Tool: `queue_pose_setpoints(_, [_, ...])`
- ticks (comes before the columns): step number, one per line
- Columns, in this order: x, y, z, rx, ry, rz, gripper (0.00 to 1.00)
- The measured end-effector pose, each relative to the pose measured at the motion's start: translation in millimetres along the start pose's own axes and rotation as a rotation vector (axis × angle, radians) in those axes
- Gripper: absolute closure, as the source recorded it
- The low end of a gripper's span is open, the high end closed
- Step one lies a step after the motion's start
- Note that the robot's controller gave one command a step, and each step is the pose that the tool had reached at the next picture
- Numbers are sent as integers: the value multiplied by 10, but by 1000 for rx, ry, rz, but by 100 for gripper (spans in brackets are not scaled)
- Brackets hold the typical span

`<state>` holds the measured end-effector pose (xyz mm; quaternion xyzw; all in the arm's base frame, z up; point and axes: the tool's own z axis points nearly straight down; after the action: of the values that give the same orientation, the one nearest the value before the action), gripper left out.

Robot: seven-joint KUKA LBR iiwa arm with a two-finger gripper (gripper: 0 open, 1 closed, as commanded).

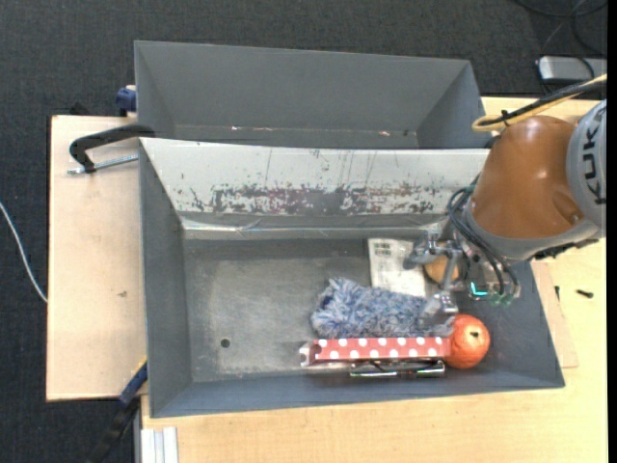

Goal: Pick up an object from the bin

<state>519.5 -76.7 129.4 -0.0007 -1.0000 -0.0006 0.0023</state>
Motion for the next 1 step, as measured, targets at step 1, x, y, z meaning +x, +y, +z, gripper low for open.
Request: queue_pose_setpoints(1, [-16,1,-34,1,-7,-1,0])
